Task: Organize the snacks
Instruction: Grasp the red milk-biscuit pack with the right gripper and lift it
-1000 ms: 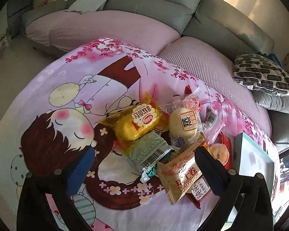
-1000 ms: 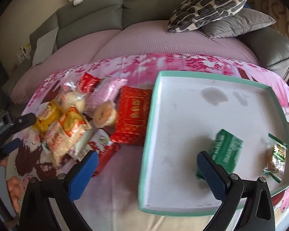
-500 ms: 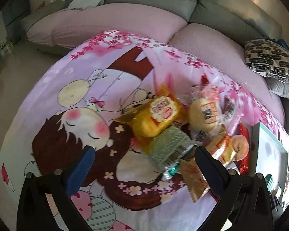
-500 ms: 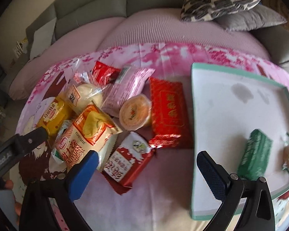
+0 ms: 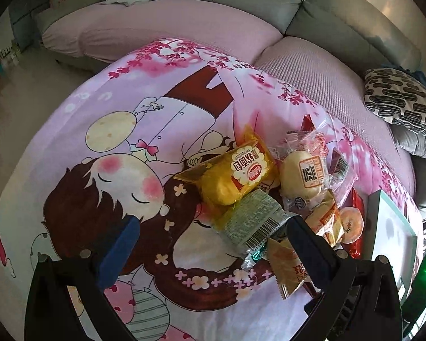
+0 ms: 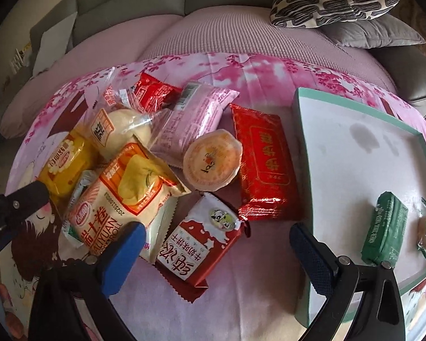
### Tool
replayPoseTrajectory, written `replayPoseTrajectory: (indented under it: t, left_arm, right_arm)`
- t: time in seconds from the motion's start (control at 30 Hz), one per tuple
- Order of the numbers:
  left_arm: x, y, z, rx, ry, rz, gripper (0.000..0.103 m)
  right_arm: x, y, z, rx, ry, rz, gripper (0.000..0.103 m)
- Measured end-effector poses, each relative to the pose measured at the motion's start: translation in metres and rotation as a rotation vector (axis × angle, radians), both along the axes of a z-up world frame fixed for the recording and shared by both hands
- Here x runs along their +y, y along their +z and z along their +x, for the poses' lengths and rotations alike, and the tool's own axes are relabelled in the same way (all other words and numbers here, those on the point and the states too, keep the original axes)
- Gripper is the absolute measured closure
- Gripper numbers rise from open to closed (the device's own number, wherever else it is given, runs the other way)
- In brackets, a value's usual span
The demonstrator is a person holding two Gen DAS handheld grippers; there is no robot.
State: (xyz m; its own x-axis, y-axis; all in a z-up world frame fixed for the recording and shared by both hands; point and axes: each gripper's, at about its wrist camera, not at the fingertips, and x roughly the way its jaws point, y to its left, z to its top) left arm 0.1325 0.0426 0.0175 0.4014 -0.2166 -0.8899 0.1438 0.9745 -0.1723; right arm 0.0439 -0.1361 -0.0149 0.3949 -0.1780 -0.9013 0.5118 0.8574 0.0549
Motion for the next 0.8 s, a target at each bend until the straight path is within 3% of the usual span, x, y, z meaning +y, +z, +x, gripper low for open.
replayPoseTrajectory:
  t: [0.37,0.8]
  left_arm:
    - [-0.012,0.000,-0.001,0.005,-0.039,-0.029,0.000]
    - [-0.024,-0.001,-0.004,0.012,-0.071,-0.036,0.000]
  right_arm:
    - [-0.001,-0.016,0.000,0.017,0.000,0.029,0.015]
    - [-0.003,-0.013,-0.010,0.009,0.034,0.058,0.028]
